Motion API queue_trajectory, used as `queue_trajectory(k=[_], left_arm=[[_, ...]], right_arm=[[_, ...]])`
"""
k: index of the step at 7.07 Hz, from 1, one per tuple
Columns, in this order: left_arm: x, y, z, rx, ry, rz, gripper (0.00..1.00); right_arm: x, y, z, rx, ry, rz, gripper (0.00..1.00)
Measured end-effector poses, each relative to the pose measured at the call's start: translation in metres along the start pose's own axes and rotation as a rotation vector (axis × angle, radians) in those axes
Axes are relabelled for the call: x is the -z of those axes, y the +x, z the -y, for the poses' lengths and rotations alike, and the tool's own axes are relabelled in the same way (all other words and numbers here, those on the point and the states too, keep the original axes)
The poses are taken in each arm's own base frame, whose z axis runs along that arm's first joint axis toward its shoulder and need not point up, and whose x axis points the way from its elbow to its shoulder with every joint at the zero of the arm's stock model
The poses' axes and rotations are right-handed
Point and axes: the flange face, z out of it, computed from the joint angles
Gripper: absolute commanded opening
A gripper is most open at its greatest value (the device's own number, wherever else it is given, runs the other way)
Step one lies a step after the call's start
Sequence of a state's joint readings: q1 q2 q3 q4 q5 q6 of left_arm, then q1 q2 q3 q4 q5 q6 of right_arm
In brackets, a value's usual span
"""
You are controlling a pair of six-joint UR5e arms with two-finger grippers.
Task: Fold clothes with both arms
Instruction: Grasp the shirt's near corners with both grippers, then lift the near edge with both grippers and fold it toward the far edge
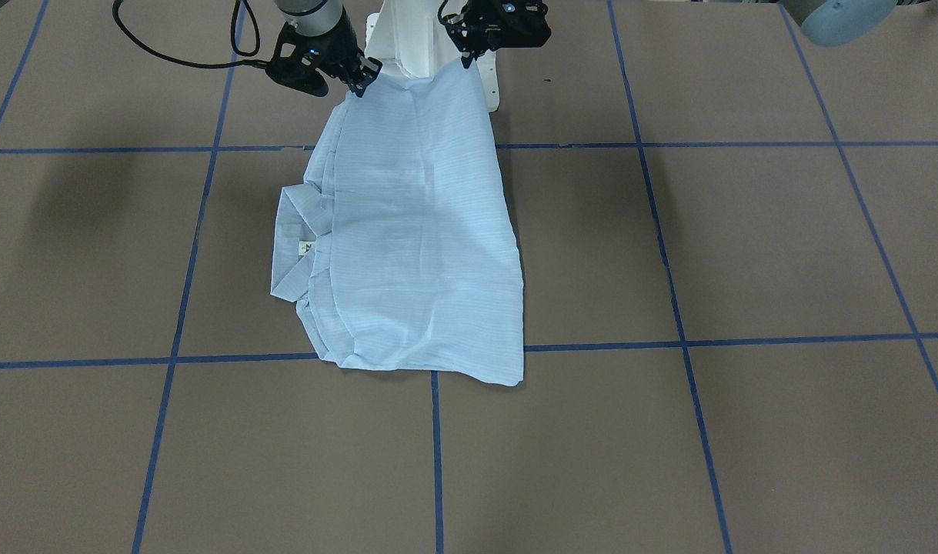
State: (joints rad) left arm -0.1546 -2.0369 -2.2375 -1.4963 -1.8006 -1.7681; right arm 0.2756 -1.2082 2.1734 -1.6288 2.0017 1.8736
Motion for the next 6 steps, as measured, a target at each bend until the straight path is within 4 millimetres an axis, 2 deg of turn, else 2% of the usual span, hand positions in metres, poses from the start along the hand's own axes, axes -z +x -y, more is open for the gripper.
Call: queue_trajectory(k=[1, 2, 4, 6], left_arm=[[0.008, -0.001, -0.004, 0.0, -0.011, 0.009, 0.0], [0.009, 0.0, 0.006, -0.001, 0.009, 0.017, 0.0], [0.003, 0.018, 0.064, -0.014, 0.106, 0.03, 0.0], [-0.007, 0.041, 0.137, -0.016, 0.2, 0.017, 0.0]], right_arm=[[0.006, 0.0, 0.0, -0.003, -0.005, 0.009, 0.0], [0.013, -0.007, 0.013, -0.017, 0.016, 0.026, 0.0], [0.03, -0.034, 0.059, -0.009, 0.103, 0.066, 0.0], [0.038, -0.061, 0.118, 0.067, 0.194, 0.057, 0.0]])
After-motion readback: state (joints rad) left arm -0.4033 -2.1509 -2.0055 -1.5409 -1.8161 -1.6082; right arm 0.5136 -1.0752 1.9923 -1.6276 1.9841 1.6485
